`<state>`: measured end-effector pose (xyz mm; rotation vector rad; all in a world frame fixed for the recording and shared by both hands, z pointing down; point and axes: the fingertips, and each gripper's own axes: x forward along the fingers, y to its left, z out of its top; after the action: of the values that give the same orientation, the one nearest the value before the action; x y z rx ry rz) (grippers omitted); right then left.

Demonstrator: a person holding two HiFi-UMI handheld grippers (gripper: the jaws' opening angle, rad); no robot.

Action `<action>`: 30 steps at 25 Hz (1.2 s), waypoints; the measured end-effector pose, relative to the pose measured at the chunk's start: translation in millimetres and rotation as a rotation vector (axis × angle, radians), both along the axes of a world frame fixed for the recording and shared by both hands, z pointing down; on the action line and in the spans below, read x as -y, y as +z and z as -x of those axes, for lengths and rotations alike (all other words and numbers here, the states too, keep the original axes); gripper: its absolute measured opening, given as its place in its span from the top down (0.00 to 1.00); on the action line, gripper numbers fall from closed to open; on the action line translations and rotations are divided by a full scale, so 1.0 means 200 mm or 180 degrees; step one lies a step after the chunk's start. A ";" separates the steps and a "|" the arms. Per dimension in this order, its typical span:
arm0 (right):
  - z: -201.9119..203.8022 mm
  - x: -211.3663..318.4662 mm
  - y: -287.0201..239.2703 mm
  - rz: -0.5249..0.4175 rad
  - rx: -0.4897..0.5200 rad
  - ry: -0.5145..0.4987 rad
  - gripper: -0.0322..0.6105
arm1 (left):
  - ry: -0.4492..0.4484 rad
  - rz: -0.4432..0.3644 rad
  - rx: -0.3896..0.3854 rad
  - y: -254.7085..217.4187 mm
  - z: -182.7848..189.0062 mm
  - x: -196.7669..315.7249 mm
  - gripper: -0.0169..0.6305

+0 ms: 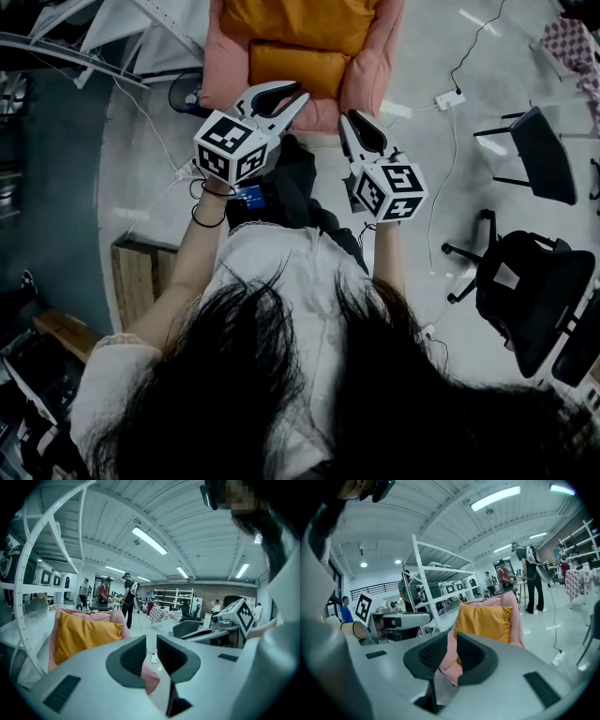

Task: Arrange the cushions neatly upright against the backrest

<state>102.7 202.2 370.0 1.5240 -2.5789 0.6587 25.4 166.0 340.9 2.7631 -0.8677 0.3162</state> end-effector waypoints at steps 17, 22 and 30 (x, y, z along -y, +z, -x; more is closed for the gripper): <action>0.32 -0.28 -0.08 -0.0108 0.0055 -0.0127 0.84 | 0.0032 -0.0035 0.0139 -0.07 0.22 -0.34 0.85; 0.54 -0.30 -0.08 -0.0089 -0.0010 -0.0090 0.84 | 0.0095 -0.0018 0.0118 -0.07 0.42 -0.38 0.85; 0.83 -0.40 -0.05 -0.0027 -0.0048 0.0025 0.84 | 0.0153 0.0044 0.0036 -0.04 0.73 -0.50 0.85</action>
<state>-63.3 282.8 359.8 1.5362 -2.5695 0.6354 -120.1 265.4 332.2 2.7754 -0.7999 0.3454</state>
